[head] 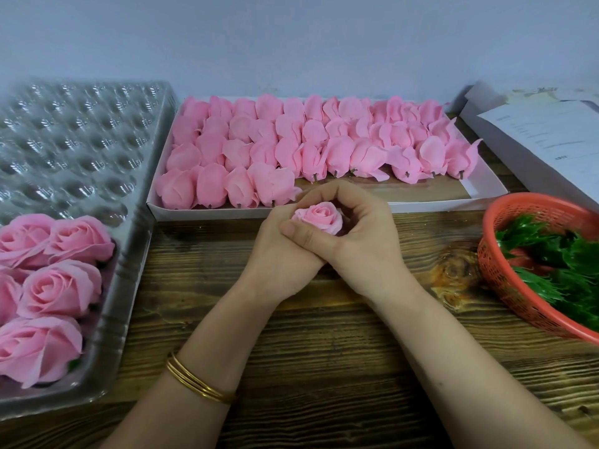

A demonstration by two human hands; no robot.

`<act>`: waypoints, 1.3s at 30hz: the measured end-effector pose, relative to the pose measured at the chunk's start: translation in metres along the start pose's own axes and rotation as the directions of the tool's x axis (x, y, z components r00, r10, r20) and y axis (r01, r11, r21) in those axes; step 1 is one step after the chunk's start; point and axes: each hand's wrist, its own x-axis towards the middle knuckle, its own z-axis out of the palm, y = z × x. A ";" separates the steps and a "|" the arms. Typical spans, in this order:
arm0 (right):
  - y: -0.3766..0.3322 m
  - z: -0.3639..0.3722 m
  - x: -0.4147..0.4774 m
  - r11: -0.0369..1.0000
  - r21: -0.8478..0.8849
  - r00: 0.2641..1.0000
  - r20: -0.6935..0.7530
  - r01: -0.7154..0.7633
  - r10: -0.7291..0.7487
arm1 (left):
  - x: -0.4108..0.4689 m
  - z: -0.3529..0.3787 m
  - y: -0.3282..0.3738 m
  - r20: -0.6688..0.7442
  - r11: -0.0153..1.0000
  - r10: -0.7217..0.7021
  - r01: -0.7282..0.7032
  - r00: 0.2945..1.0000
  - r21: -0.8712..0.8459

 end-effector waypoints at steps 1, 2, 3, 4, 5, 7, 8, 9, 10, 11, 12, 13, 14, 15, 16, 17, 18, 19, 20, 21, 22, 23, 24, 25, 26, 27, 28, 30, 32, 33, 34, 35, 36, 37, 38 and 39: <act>0.000 -0.001 0.001 1.000 0.017 1.000 0.014 -0.008 0.008 | 0.000 0.000 -0.001 -0.004 1.000 0.002 -0.002 1.000 0.003; 0.000 -0.001 0.001 0.999 0.033 0.999 0.029 -0.016 0.015 | 0.000 0.000 -0.001 -0.008 1.000 0.004 -0.004 1.000 0.004; 0.000 -0.002 0.002 0.998 0.051 0.999 0.044 -0.024 0.022 | 0.001 0.000 -0.002 -0.008 1.000 0.010 -0.010 1.000 0.004; -0.001 -0.003 0.002 0.997 0.069 0.998 0.059 -0.032 0.027 | 0.001 0.000 -0.002 -0.007 1.000 0.016 -0.016 1.000 0.003; -0.001 -0.004 0.002 0.996 0.085 0.997 0.071 -0.038 0.032 | 0.001 0.000 -0.002 -0.003 1.000 0.026 -0.026 1.000 0.001; -0.002 -0.006 0.002 0.993 0.103 0.996 0.081 -0.051 0.042 | 0.001 0.000 -0.001 0.006 0.999 0.045 -0.045 0.999 -0.003; -0.003 -0.007 0.002 0.993 0.105 0.995 0.082 -0.058 0.049 | 0.000 0.001 -0.001 0.010 0.999 0.052 -0.052 0.999 -0.009; -0.003 -0.008 0.002 0.993 0.100 0.995 0.080 -0.064 0.056 | 0.000 0.001 -0.001 0.014 0.998 0.057 -0.057 0.998 -0.015; -0.003 -0.008 0.002 0.993 0.092 0.995 0.075 -0.068 0.061 | 0.000 0.001 0.000 0.016 0.998 0.059 -0.059 0.998 -0.019; -0.004 -0.009 0.003 0.994 0.089 0.996 0.071 -0.068 0.061 | 0.000 0.002 0.001 0.017 0.998 0.065 -0.064 0.998 -0.015; -0.004 -0.010 0.003 0.994 0.094 0.996 0.073 -0.063 0.056 | 0.000 0.002 0.001 0.021 0.998 0.070 -0.070 0.997 -0.012; -0.005 -0.011 0.004 0.993 0.103 0.995 0.085 -0.053 0.045 | 0.000 0.002 0.002 0.027 0.997 0.076 -0.076 0.997 -0.008; -0.005 -0.013 0.004 0.993 0.112 0.994 0.106 -0.042 0.030 | 0.001 0.002 0.002 0.036 0.997 0.082 -0.082 0.996 -0.010; -0.006 -0.014 0.005 0.992 0.121 0.991 0.132 -0.031 0.015 | 0.000 0.002 0.002 0.044 0.996 0.089 -0.088 0.995 -0.015; -0.007 -0.015 0.006 0.991 0.130 0.987 0.160 -0.024 0.003 | 0.000 0.002 0.003 0.052 0.996 0.090 -0.089 0.995 -0.022; -0.008 -0.016 0.006 0.990 0.140 0.983 0.186 -0.019 -0.007 | 0.000 0.002 0.004 0.061 0.996 0.090 -0.088 0.994 -0.024; -0.008 -0.016 0.006 0.988 0.151 0.978 0.206 -0.017 -0.015 | 0.000 0.002 0.004 0.067 0.996 0.090 -0.088 0.994 -0.027; -0.008 -0.017 0.005 0.987 0.158 0.975 0.219 -0.015 -0.020 | 0.000 0.002 0.005 0.070 0.995 0.095 -0.093 0.993 -0.031; -0.009 -0.018 0.005 0.987 0.158 0.974 0.227 -0.012 -0.025 | 0.000 0.003 0.005 0.072 0.995 0.098 -0.096 0.993 -0.033; -0.009 -0.019 0.005 0.989 0.150 0.972 0.231 -0.009 -0.026 | -0.001 0.003 0.005 0.074 0.995 0.099 -0.097 0.992 -0.034; -0.009 -0.019 0.005 0.989 0.145 0.971 0.236 -0.012 -0.023 | 0.000 0.003 0.005 0.075 0.995 0.099 -0.096 0.992 -0.039; -0.010 -0.020 0.005 0.988 0.152 0.970 0.242 -0.022 -0.016 | -0.001 0.003 0.005 0.079 0.994 0.100 -0.096 0.992 -0.051; -0.010 -0.021 0.005 0.984 0.172 0.968 0.250 -0.037 -0.007 | -0.001 0.002 0.005 0.089 0.994 0.096 -0.090 0.991 -0.069; -0.011 -0.021 0.005 0.979 0.197 0.966 0.259 -0.054 0.001 | -0.001 0.001 0.005 0.101 0.993 0.088 -0.079 0.991 -0.091; -0.012 -0.022 0.004 0.972 0.223 0.963 0.269 -0.073 0.011 | -0.002 0.000 0.006 0.108 0.991 0.074 -0.061 0.991 -0.119; -0.013 -0.022 0.004 0.966 0.243 0.961 0.277 -0.092 0.022 | -0.002 0.000 0.006 0.107 0.988 0.063 -0.047 0.992 -0.147; -0.013 -0.022 0.004 0.962 0.253 0.958 0.284 -0.107 0.033 | -0.002 -0.001 0.006 0.108 0.985 0.057 -0.038 0.993 -0.166; -0.014 -0.022 0.003 0.961 0.249 0.957 0.287 -0.123 0.048 | -0.002 -0.002 0.006 0.112 0.983 0.056 -0.036 0.992 -0.177; -0.015 -0.022 0.003 0.958 0.253 0.955 0.289 -0.138 0.061 | -0.002 -0.001 0.006 0.126 0.983 0.055 -0.031 0.990 -0.182; -0.015 -0.023 0.003 0.955 0.260 0.954 0.292 -0.145 0.065 | -0.001 -0.001 0.006 0.132 0.983 0.045 -0.020 0.990 -0.183; -0.015 -0.024 0.003 0.951 0.268 0.953 0.297 -0.151 0.067 | -0.001 -0.001 0.006 0.139 0.983 0.031 -0.005 0.990 -0.183; -0.016 -0.024 0.003 0.948 0.278 0.950 0.303 -0.158 0.070 | -0.001 -0.001 0.007 0.145 0.984 0.023 0.003 0.989 -0.177; -0.016 -0.025 0.003 0.943 0.289 0.948 0.310 -0.167 0.073 | -0.001 0.000 0.007 0.150 0.984 0.022 0.005 0.989 -0.175; -0.016 -0.026 0.003 0.937 0.300 0.946 0.314 -0.176 0.077 | -0.001 0.000 0.006 0.153 0.985 0.029 -0.001 0.988 -0.175; -0.017 -0.026 0.003 0.934 0.308 0.946 0.314 -0.183 0.081 | -0.001 0.000 0.007 0.160 0.984 0.035 -0.006 0.987 -0.178; -0.017 -0.026 0.004 0.932 0.311 0.947 0.310 -0.185 0.085 | -0.002 0.000 0.007 0.161 0.983 0.042 -0.012 0.986 -0.182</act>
